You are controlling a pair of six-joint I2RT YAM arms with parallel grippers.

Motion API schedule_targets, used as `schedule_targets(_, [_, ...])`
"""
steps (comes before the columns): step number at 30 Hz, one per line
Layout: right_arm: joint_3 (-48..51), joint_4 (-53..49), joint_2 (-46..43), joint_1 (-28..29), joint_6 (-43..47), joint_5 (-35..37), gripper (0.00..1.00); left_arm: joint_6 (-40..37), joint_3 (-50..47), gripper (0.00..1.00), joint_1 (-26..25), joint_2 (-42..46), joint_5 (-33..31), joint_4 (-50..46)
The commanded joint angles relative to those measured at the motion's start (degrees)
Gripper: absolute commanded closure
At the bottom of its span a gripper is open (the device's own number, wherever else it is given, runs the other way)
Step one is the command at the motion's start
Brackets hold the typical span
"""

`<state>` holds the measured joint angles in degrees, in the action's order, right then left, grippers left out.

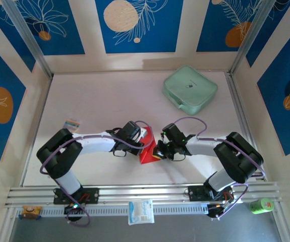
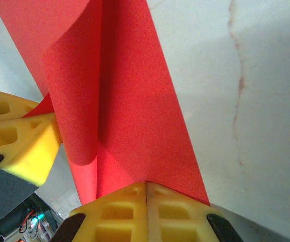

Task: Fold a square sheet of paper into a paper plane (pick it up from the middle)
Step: Fold the triangle a second time at the center of the table.

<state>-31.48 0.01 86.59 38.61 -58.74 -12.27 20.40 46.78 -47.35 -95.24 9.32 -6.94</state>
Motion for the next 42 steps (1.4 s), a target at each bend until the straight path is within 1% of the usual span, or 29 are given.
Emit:
schedule_targets(1, [0.64,-2.99,1.3,-0.2,0.12,1.11,0.97,-1.68,1.12,0.99,0.76,0.57,-0.53,-1.23])
schedule_targets(24, [0.7,-2.66,0.82,-0.21,0.12,0.73,0.97,-1.82,0.77,1.0,0.72,-1.26,-0.32,-0.86])
schedule_targets(33, [0.24,3.46,-3.81,-0.81,-0.23,-0.67,0.96,-1.86,0.76,1.0,0.7,-1.02,0.08,-0.58])
schedule_targets(42, [-0.8,9.02,-1.17,-0.55,-1.46,-3.8,0.96,-1.69,0.76,1.0,0.75,-1.26,0.51,-0.44])
